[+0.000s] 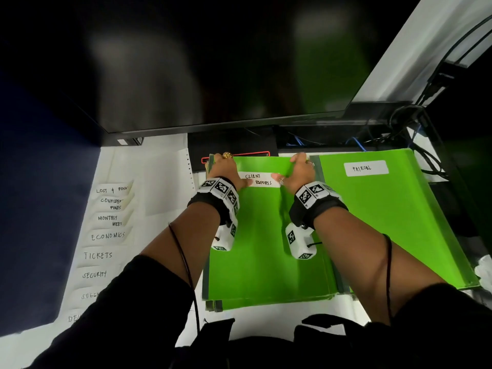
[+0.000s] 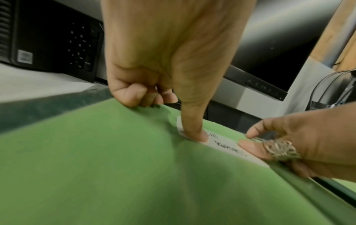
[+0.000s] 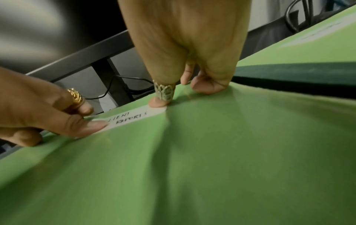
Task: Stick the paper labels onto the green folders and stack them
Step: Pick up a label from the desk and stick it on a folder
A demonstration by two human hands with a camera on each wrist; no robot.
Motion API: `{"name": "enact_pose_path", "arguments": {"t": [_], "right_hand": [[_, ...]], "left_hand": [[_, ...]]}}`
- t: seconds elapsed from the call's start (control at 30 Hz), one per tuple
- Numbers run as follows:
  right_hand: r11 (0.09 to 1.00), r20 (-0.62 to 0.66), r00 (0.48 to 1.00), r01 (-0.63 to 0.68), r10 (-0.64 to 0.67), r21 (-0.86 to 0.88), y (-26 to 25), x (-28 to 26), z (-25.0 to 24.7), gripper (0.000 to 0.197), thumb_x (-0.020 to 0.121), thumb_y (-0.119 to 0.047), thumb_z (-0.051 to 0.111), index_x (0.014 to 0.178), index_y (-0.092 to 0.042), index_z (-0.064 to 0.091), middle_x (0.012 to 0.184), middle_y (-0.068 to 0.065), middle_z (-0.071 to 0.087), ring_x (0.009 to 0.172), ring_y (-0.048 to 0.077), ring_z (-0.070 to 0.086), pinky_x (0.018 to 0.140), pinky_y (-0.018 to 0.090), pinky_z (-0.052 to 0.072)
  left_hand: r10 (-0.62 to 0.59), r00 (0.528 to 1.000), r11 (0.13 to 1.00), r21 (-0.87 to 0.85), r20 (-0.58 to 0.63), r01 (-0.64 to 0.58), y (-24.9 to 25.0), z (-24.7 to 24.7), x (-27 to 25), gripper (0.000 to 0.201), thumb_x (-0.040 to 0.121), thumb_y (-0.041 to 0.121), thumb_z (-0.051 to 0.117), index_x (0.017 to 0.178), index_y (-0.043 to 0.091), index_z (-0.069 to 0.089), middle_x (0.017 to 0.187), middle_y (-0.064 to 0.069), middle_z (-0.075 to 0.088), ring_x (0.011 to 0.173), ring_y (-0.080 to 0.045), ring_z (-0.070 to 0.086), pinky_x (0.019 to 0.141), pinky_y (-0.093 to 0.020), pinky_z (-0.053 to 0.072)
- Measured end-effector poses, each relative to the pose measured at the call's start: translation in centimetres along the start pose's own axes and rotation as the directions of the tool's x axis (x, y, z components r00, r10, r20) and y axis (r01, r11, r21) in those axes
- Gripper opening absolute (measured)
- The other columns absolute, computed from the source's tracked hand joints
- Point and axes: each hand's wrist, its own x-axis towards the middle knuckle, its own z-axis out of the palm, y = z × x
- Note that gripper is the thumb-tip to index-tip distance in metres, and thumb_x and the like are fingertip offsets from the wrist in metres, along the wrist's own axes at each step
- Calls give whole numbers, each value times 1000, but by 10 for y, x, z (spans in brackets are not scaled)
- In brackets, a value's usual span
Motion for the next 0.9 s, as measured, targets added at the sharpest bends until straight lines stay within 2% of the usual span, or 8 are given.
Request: {"name": "enact_pose_path", "arguments": {"t": [0.2, 0.27, 0.33, 0.43, 0.53, 0.67, 0.8, 0.9], "right_hand": [[991, 173, 979, 122, -111, -55, 9, 5, -14, 71, 72, -20, 79, 127, -11, 35, 131, 15, 42, 122, 30, 43, 100, 38, 37], [989, 220, 970, 125, -106, -73, 12, 8, -19, 76, 70, -18, 81, 130, -13, 34, 134, 14, 41, 125, 29, 42, 101, 34, 36], [991, 265, 960, 113, -91, -71, 11, 11, -24, 80, 69, -21, 82, 131, -14, 32, 133, 12, 42, 124, 28, 43, 96, 32, 37], [997, 269, 962, 62, -49, -39, 6, 11, -22, 83, 65, -30, 84, 128, -15, 31, 128, 10, 46, 118, 28, 47, 89, 33, 40], [994, 192, 980, 69, -52, -79, 2, 9, -14, 84, 60, -31, 87, 124, -16, 33, 127, 12, 44, 113, 29, 49, 91, 36, 43], [989, 240, 970, 76, -44, -128, 1, 12, -16, 78, 61, -27, 86, 118, -18, 33, 125, 12, 45, 110, 29, 50, 95, 41, 44], [984, 286, 957, 91, -45, -152, 5, 18, -21, 73, 68, -23, 82, 121, -19, 32, 122, 10, 48, 109, 29, 52, 91, 36, 44], [995, 281, 959, 53, -27, -85, 6, 19, -25, 64, 78, -33, 74, 125, -15, 33, 114, 7, 48, 105, 27, 53, 84, 31, 41]], "left_hand": [[47, 997, 999, 26, 55, -48, -9, -14, 7, 59, 84, 32, 67, 132, 5, 47, 136, -17, 39, 126, -29, 42, 106, -40, 39], [57, 995, 998, 21, 87, -59, -9, -16, 7, 60, 84, 37, 66, 132, 6, 48, 135, -17, 40, 126, -30, 42, 107, -41, 39], [39, 993, 999, 27, 110, -43, -9, -15, 9, 79, 76, 58, 65, 133, 6, 46, 135, -15, 40, 127, -29, 40, 106, -43, 39], [20, 999, 999, 33, 45, -21, -5, -10, 5, 100, 61, 75, 65, 132, 7, 46, 132, -14, 42, 122, -28, 44, 100, -41, 44], [31, 999, 998, 63, -22, -29, 0, -6, -2, 91, 66, 69, 67, 127, 4, 49, 128, -16, 45, 119, -26, 45, 96, -37, 43], [16, 999, 999, 37, 48, -18, -3, -14, 0, 82, 76, 60, 64, 132, 3, 47, 134, -15, 45, 126, -28, 42, 104, -39, 41], [74, 992, 996, 41, 103, -79, -12, -25, 2, 56, 83, 38, 68, 128, 8, 54, 132, -9, 53, 123, -24, 50, 105, -31, 38], [79, 991, 997, -1, 104, -80, -13, -24, 4, 63, 79, 51, 67, 124, 8, 57, 128, -7, 56, 119, -24, 53, 102, -32, 42]]}}
